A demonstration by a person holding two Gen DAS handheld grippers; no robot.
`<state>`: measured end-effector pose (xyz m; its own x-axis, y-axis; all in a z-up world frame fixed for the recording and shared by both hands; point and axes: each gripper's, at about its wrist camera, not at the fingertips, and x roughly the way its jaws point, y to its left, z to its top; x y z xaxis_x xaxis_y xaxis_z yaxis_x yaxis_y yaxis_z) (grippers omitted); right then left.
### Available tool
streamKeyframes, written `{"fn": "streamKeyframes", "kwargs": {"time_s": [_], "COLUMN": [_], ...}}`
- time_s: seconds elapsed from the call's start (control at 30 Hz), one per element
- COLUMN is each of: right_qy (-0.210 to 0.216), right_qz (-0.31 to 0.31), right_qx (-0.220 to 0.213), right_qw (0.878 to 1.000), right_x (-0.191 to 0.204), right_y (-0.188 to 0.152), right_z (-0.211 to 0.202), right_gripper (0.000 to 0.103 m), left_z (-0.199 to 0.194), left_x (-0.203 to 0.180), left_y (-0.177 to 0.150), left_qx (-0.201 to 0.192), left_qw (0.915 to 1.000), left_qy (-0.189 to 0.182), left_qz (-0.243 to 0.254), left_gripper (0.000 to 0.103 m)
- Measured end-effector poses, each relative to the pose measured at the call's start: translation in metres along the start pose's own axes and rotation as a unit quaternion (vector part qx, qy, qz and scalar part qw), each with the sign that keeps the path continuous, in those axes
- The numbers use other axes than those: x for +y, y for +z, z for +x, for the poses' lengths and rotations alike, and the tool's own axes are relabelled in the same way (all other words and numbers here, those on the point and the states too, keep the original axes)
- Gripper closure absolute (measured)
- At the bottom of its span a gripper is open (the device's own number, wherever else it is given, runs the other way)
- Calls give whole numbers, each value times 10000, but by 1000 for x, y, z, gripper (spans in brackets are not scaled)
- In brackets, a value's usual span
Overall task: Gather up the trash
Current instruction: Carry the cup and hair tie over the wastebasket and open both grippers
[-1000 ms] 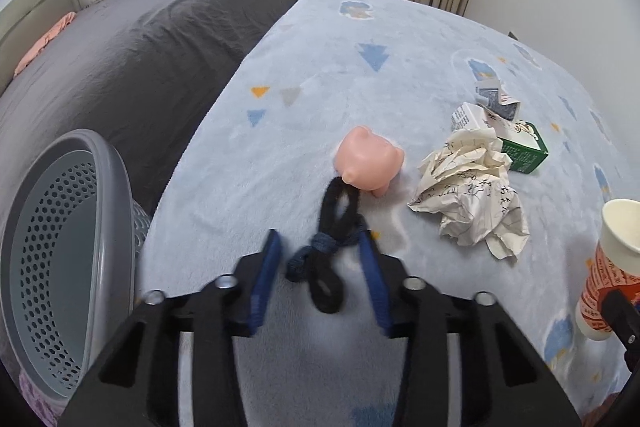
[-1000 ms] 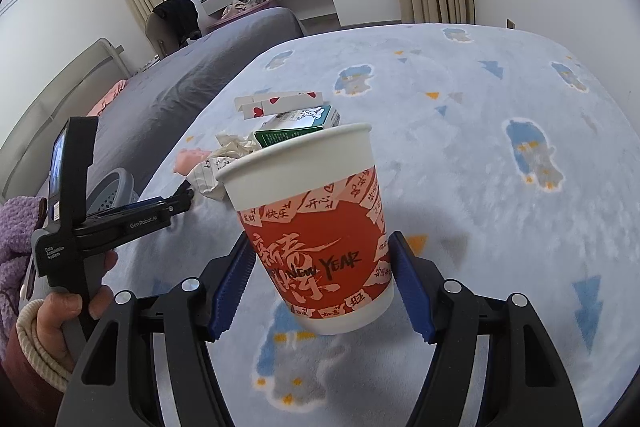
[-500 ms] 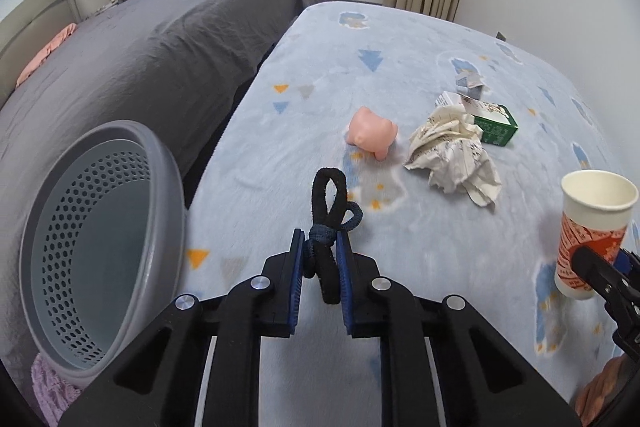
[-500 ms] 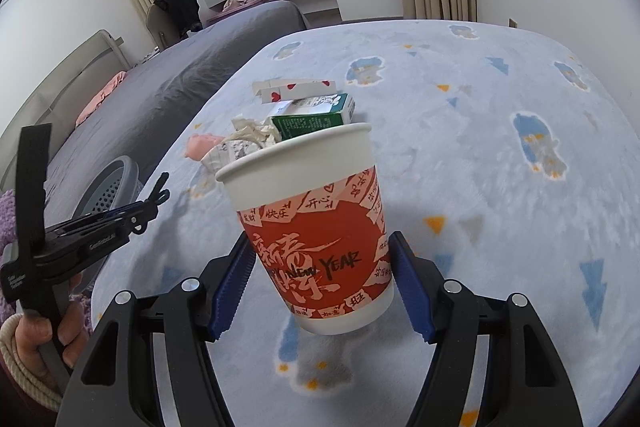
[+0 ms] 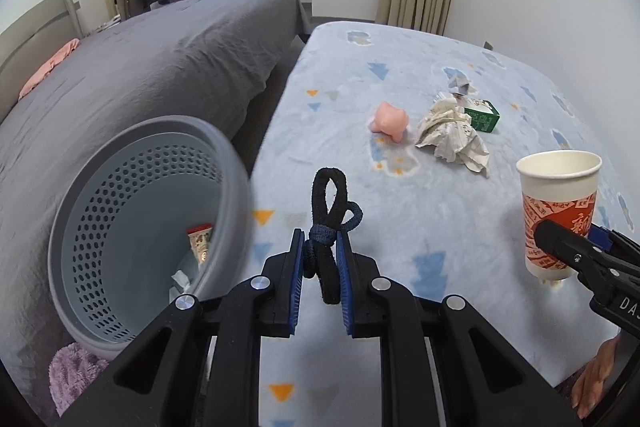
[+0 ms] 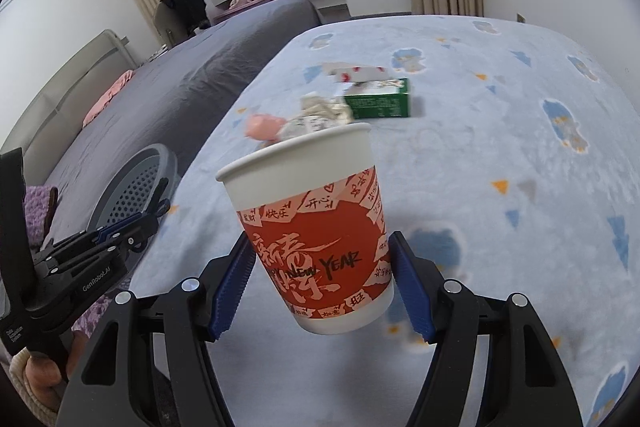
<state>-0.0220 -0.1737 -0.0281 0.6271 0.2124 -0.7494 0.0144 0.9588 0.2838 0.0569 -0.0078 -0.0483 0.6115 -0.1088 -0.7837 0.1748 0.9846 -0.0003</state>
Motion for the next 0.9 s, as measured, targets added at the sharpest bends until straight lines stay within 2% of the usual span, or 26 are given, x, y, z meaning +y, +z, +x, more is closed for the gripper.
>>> {"fn": "streamKeyframes", "kwargs": {"time_s": [0.17,0.53,0.9], "right_qy": [116,591,876], "right_qz": [-258,-984,-1476], "right_qx": [79,282,500], "right_qw": [9996,9930,9839], "right_x": [41,139,209], "right_y": [4,22,26], "right_z": [10,46,81], "right_gripper": [37,37,37], "left_z": [-9,-21,-14], "left_x": [37,134,192], "left_y": [-8,-14,-14], "left_qx": [15,-67,5], "left_qw": [9997,9947,9890], "left_qy": [110,665,913], "left_qz": [-210,-781,-1162], "left_gripper": [87,87,87]}}
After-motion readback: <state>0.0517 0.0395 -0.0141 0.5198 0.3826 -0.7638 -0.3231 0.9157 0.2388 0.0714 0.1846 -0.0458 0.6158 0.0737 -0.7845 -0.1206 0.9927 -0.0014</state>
